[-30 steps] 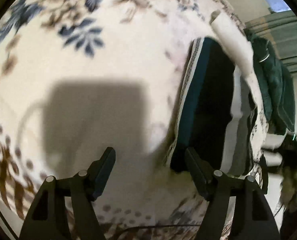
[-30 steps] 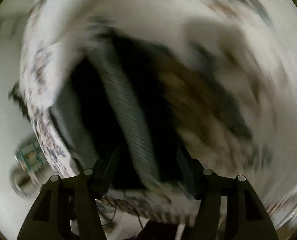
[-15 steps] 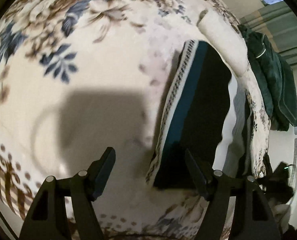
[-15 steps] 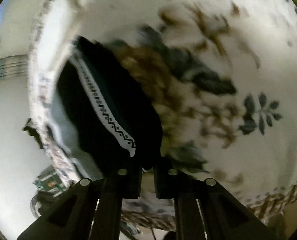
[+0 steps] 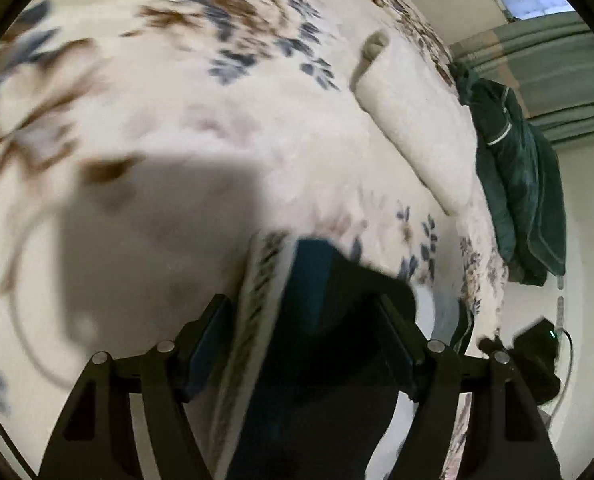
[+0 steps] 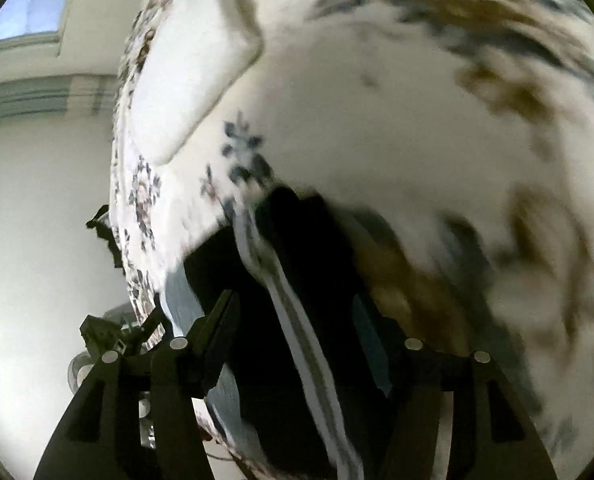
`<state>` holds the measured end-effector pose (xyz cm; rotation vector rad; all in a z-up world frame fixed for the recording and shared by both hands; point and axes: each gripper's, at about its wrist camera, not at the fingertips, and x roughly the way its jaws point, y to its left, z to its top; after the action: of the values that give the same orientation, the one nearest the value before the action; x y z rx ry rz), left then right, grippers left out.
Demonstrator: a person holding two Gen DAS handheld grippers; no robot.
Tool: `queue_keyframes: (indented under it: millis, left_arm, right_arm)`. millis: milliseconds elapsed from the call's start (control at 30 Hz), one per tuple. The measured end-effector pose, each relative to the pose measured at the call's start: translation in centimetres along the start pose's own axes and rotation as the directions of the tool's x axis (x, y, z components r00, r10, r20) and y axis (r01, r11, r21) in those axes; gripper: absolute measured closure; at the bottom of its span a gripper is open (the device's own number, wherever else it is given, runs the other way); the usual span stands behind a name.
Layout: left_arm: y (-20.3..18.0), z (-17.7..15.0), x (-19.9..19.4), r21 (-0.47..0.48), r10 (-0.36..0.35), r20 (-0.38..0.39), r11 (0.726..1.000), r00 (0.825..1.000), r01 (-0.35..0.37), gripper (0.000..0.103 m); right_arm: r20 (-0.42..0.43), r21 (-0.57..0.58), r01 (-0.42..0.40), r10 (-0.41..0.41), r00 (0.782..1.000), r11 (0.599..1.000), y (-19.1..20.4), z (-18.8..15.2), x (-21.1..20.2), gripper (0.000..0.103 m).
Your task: Fold small clothes
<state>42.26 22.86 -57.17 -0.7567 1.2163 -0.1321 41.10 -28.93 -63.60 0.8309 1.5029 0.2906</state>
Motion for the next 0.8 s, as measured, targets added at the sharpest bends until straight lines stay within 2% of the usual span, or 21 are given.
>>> queue_keyframes:
  millis: [33, 67, 100, 133, 200, 267, 333, 400, 433, 467, 500, 533, 567, 600, 633, 700, 800]
  left_arm:
    - [-0.3, 0.3, 0.3, 0.007, 0.004, 0.009, 1.000, 1.000, -0.004, 0.041]
    - [-0.4, 0.5, 0.4, 0.013, 0.000, 0.027, 1.000, 1.000, 0.000, 0.053]
    - [-0.2, 0.6, 0.6, 0.005, 0.011, 0.025, 1.000, 1.000, -0.011, 0.076]
    - [0.0, 0.6, 0.6, -0.012, -0.001, 0.026, 1.000, 1.000, 0.001, 0.080]
    - [0.9, 0.7, 0.2, -0.061, -0.042, 0.052, 0.997, 0.998, 0.045, 0.088]
    - [1.8, 0.7, 0.1, -0.102, -0.064, 0.060, 0.992, 0.996, 0.070, 0.090]
    - [2.0, 0.9, 0.4, -0.103, -0.057, 0.059, 0.993, 0.997, 0.063, 0.090]
    - [1.8, 1.1, 0.5, -0.094, -0.069, 0.034, 0.993, 0.997, 0.072, 0.088]
    - [1.7, 1.2, 0.4, -0.091, -0.066, 0.021, 0.994, 0.998, 0.068, 0.085]
    - [1.8, 1.3, -0.1, -0.099, -0.073, 0.002, 0.992, 0.997, 0.072, 0.081]
    - [1.9, 1.3, -0.5, -0.106, -0.080, -0.001, 0.991, 0.997, 0.080, 0.070]
    - [2.1, 1.0, -1.2, -0.108, -0.094, 0.004, 0.990, 0.996, 0.094, 0.051]
    - [2.4, 0.5, -2.1, -0.110, -0.116, 0.017, 0.987, 0.993, 0.117, 0.042]
    - [2.7, -0.1, -2.8, -0.115, -0.143, 0.027, 0.983, 0.989, 0.145, 0.035]
    - [3.2, -1.0, -3.2, -0.121, -0.168, 0.021, 0.978, 0.985, 0.170, 0.035]
    - [4.0, -2.8, -3.1, -0.125, -0.207, -0.022, 0.971, 0.978, 0.203, 0.035]
    - [5.1, -5.3, -1.7, -0.147, -0.246, -0.086, 0.962, 0.965, 0.232, 0.035]
  right_arm:
    - [0.005, -0.022, -0.012, 0.012, 1.000, 1.000, 0.3, 0.8, 0.6, 0.043]
    - [0.010, -0.051, -0.032, 0.033, 0.999, 0.998, 0.7, 1.5, 1.4, 0.058]
    - [0.013, -0.068, -0.034, 0.035, 0.999, 0.997, 1.0, 2.1, 1.9, 0.078]
    - [0.025, -0.067, -0.029, 0.030, 0.999, 0.997, 0.8, 3.2, 1.8, 0.093]
    - [0.099, -0.032, -0.029, 0.032, 0.995, 0.999, 0.8, 3.6, 1.0, 0.093]
    - [0.145, -0.038, -0.001, 0.006, 0.989, 0.999, 0.8, 4.1, 0.3, 0.093]
    - [0.140, -0.038, 0.046, -0.040, 0.989, 0.998, 0.0, 5.2, 0.6, 0.094]
    - [0.092, -0.022, 0.075, -0.072, 0.993, 0.997, -0.6, 5.6, 2.1, 0.093]
    - [0.070, -0.031, 0.074, -0.072, 0.995, 0.997, -0.7, 5.8, 2.3, 0.090]
    - [0.037, -0.033, 0.056, -0.055, 0.998, 0.998, -0.6, 6.0, 2.4, 0.077]
    - [-0.010, -0.014, 0.032, -0.032, 0.999, 0.999, -0.9, 6.2, 2.1, 0.064]
    - [-0.036, -0.003, 0.026, -0.026, 0.999, 1.000, -1.2, 6.2, 1.8, 0.039]
    - [-0.056, -0.001, 0.009, -0.009, 0.998, 1.000, -1.7, 6.0, 1.2, 0.030]
    - [-0.075, -0.011, -0.036, 0.035, 0.997, 0.999, -2.1, 5.7, 0.6, 0.028]
    - [-0.103, -0.017, -0.065, 0.062, 0.993, 0.998, -2.6, 5.2, 0.2, 0.022]
    - [-0.211, -0.010, -0.104, 0.100, 0.972, 0.995, -4.0, 3.7, 1.0, 0.019]
    - [-0.358, 0.029, -0.145, 0.146, 0.922, 0.989, -6.5, 1.3, 4.1, 0.019]
